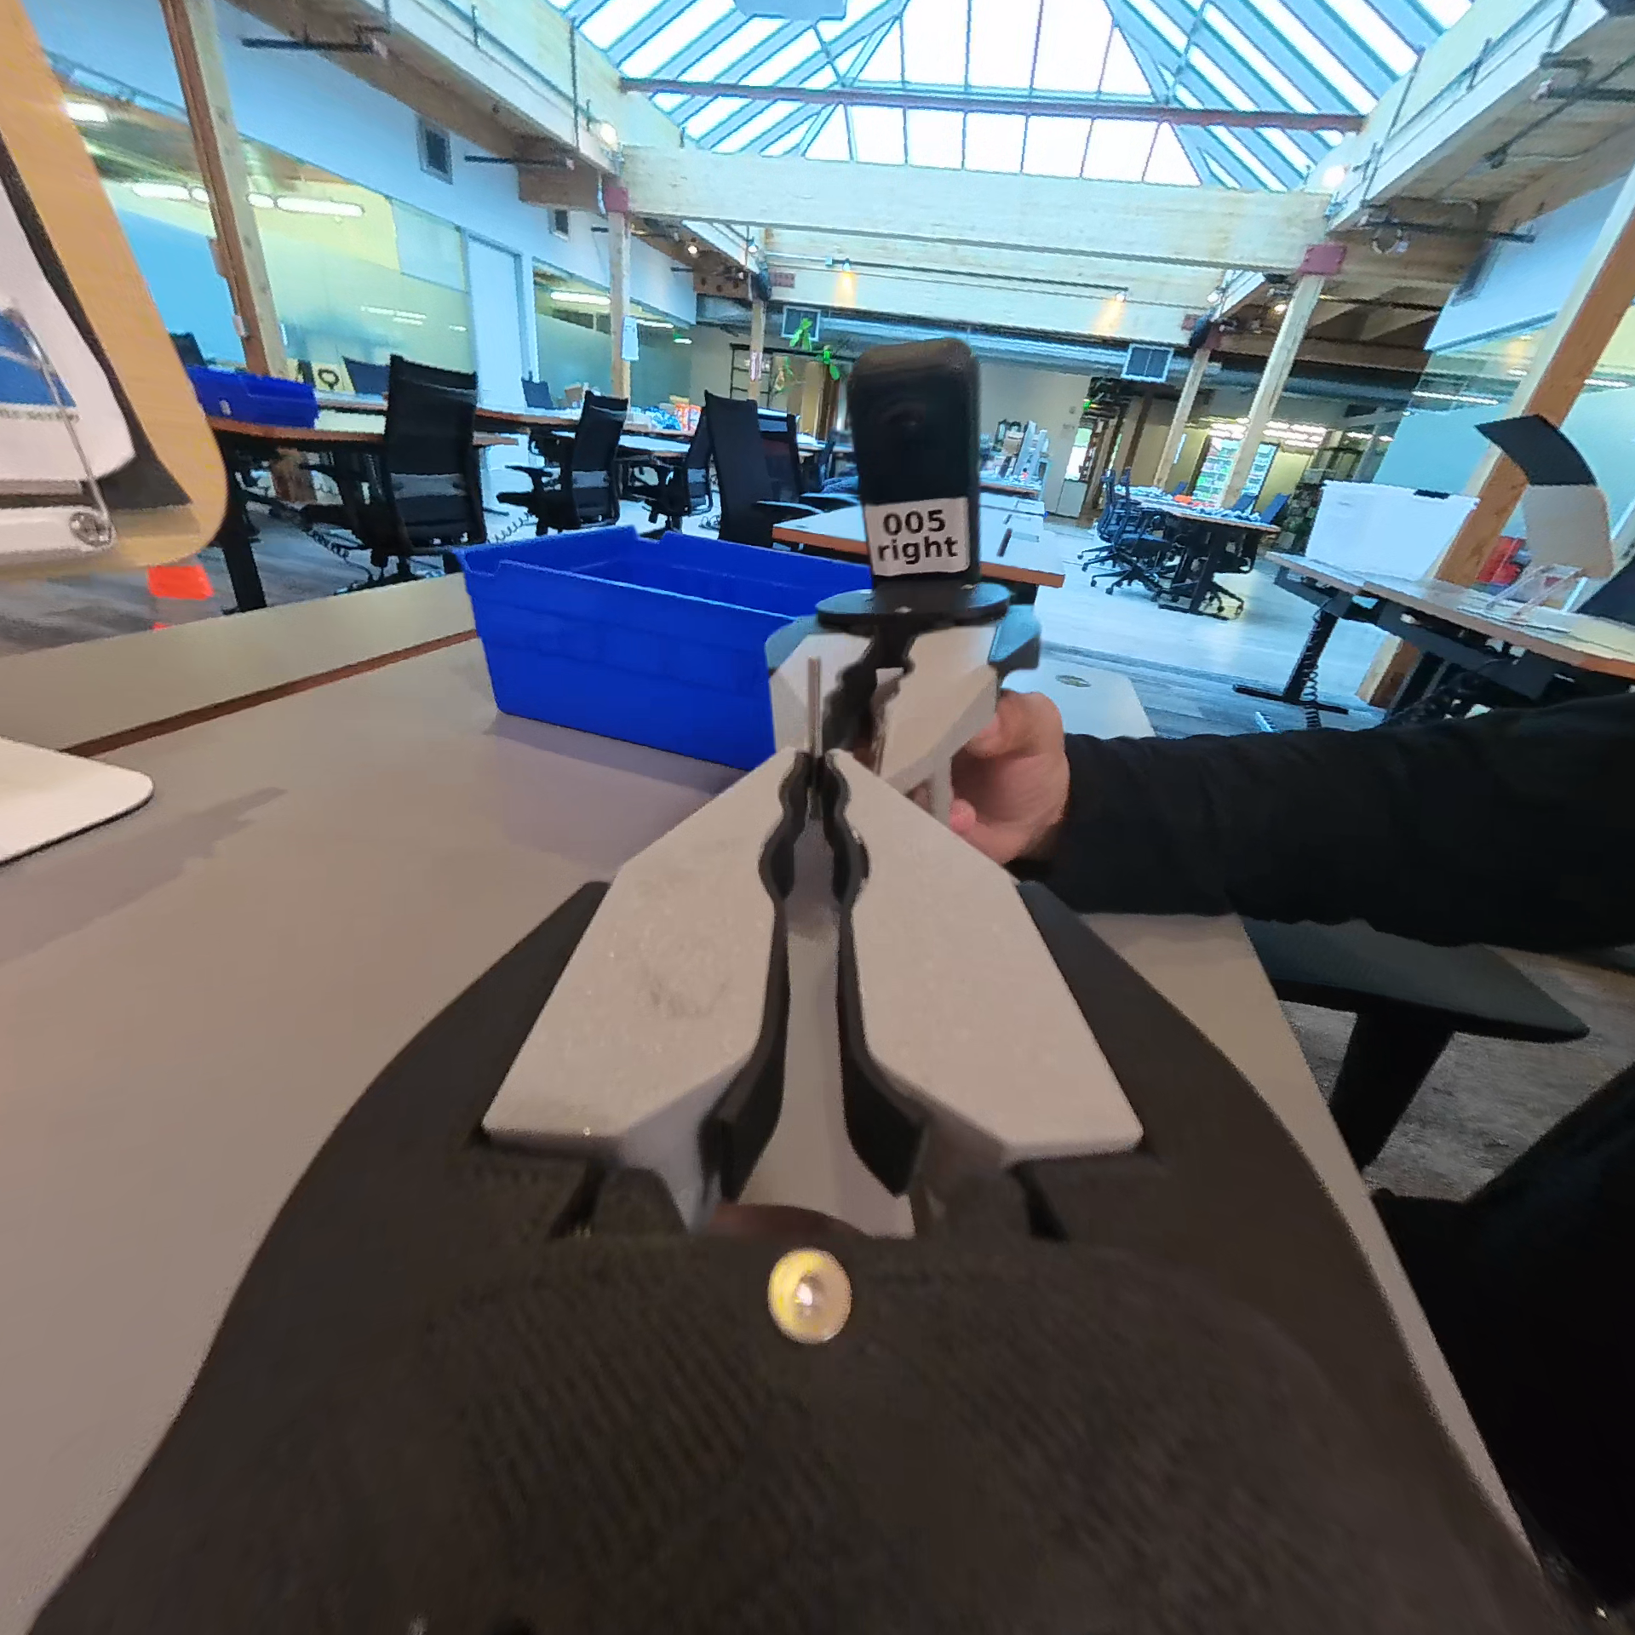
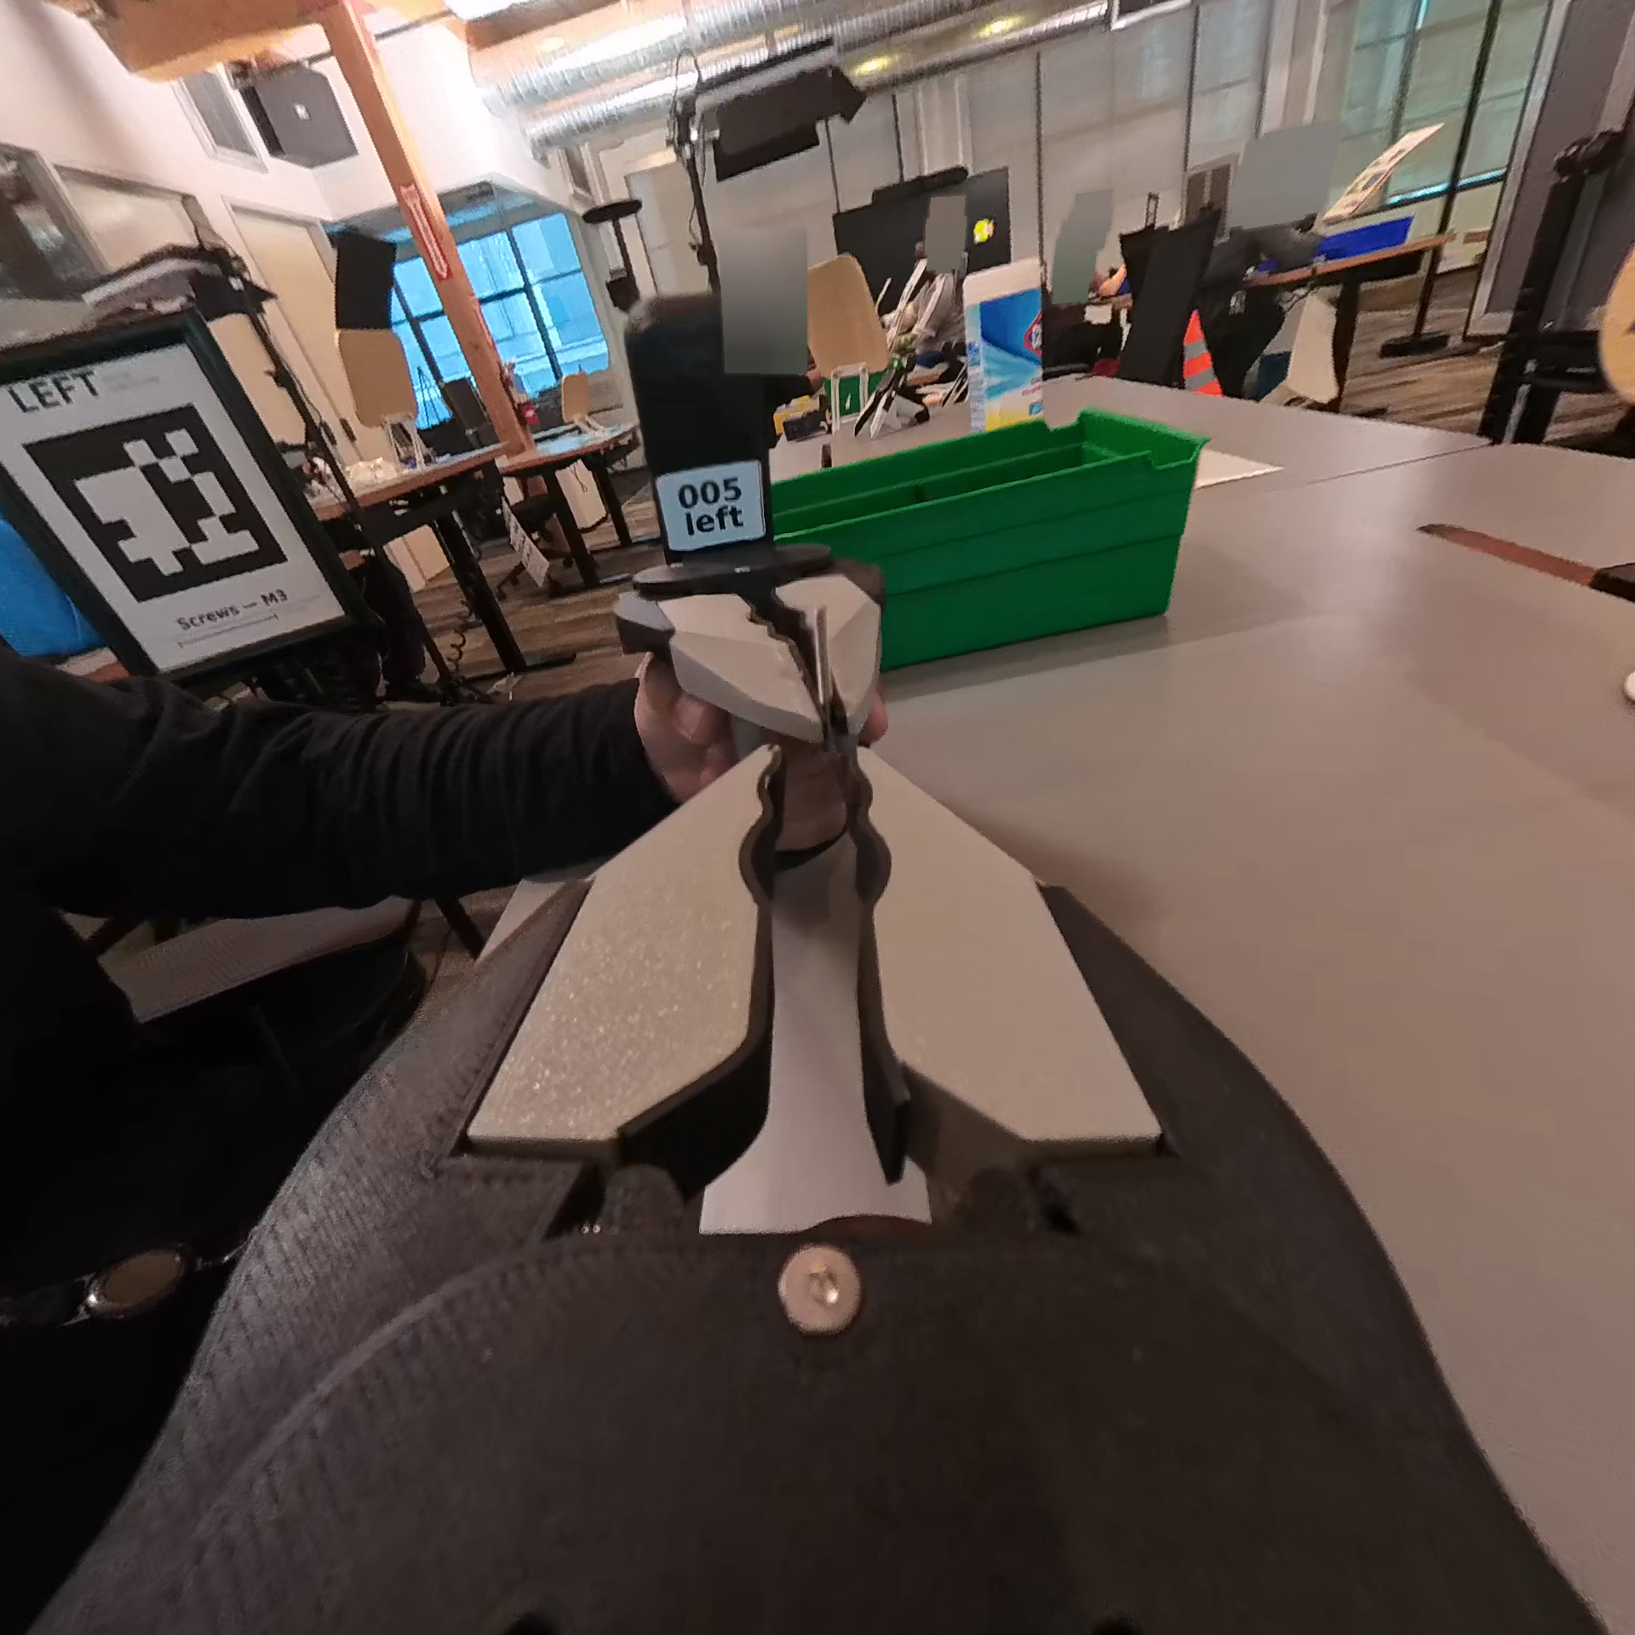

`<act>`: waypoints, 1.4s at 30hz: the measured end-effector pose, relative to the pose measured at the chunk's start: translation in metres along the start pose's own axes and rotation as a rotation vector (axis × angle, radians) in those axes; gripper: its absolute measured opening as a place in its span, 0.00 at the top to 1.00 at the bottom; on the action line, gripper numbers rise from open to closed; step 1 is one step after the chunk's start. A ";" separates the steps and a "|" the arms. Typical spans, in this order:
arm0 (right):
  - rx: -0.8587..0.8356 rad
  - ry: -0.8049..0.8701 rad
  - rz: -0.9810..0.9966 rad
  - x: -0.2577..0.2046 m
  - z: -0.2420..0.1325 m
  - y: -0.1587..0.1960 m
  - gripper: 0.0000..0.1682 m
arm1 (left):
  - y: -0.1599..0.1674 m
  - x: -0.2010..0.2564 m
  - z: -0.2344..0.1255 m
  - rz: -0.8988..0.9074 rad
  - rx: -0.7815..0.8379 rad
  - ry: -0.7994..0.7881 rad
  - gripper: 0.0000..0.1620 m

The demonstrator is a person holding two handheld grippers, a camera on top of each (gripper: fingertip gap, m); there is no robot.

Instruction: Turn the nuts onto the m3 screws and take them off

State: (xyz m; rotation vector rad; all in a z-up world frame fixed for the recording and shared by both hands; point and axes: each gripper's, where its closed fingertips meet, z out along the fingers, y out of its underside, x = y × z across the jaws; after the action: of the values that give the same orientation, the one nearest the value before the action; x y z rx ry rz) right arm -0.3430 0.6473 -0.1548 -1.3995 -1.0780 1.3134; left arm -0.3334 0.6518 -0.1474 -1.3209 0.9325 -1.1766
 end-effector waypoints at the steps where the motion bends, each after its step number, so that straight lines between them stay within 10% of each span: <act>1: 0.016 0.004 0.001 0.001 -0.002 -0.003 0.94 | 0.002 -0.001 0.000 -0.013 -0.007 -0.002 1.00; 42: 0.028 0.016 0.016 -0.001 0.006 -0.001 1.00 | 0.028 0.007 0.012 -0.019 -0.129 0.036 1.00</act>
State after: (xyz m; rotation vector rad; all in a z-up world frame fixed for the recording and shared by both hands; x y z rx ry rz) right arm -0.3489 0.6474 -0.1535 -1.3980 -1.0362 1.3216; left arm -0.3179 0.6449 -0.1733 -1.4180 1.0379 -1.1744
